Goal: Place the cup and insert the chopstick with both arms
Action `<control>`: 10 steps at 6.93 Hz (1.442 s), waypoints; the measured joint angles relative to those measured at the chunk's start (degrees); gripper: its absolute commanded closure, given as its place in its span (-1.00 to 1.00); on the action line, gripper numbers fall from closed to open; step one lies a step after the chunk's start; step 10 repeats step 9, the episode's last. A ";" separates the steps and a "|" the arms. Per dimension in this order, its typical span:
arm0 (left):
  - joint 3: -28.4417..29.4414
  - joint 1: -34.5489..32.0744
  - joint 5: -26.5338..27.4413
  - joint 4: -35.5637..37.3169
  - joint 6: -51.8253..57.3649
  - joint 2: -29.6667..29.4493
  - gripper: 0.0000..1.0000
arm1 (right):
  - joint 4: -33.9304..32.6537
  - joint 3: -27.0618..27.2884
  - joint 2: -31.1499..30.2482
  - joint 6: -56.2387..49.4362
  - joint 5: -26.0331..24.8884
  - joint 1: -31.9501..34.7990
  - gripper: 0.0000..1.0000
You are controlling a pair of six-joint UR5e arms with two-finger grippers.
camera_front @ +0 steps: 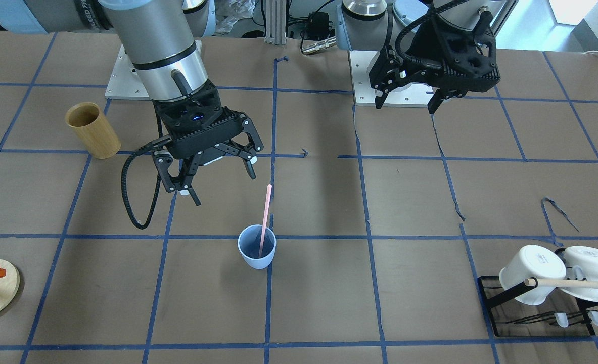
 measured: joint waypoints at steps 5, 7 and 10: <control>-0.16 0.77 -0.06 -0.02 0.11 0.02 -1.00 | 33.79 -1.73 -6.83 5.05 -9.45 -10.22 -1.00; -0.20 0.82 -0.09 -0.02 0.17 0.02 -1.00 | 38.12 -1.75 -8.31 5.50 -10.10 -12.11 -1.00; -0.20 0.81 -0.14 -0.02 0.20 0.02 -1.00 | 39.06 -1.73 -8.93 5.59 -10.11 -12.36 -1.00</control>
